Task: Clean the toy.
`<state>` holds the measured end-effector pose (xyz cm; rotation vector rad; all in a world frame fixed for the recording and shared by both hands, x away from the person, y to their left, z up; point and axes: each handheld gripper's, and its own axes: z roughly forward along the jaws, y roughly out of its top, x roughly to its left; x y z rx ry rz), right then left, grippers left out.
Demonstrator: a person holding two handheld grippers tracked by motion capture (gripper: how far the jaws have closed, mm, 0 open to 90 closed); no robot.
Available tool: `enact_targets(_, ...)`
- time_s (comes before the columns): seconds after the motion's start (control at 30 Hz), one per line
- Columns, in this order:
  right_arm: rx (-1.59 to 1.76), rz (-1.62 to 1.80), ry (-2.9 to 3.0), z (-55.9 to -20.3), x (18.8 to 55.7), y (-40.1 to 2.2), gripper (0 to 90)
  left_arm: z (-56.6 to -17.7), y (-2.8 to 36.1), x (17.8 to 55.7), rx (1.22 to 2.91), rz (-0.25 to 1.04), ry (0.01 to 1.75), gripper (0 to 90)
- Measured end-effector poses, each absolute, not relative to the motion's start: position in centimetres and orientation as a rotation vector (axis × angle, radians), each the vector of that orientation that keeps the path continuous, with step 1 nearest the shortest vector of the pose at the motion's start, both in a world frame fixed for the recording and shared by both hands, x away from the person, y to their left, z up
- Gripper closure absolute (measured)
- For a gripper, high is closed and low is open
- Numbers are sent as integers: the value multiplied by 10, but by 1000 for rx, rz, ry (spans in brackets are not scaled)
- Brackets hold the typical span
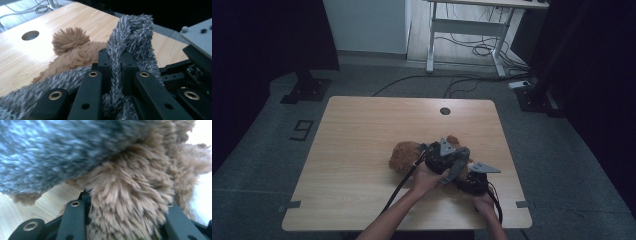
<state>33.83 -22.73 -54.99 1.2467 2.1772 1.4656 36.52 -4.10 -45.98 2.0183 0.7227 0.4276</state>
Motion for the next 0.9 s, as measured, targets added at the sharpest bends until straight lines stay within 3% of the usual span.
enact_targets(0.3,1251,1470,2178,-549,337,-227,597,-451,52,364,1950,521,917,816)
enact_targets(0.6,1274,1491,2172,-550,338,-228,595,-480,147,357,1853,476,1108,814)
enact_targets(0.9,1271,1473,2175,-549,340,-226,598,-528,155,370,1868,333,1216,813)
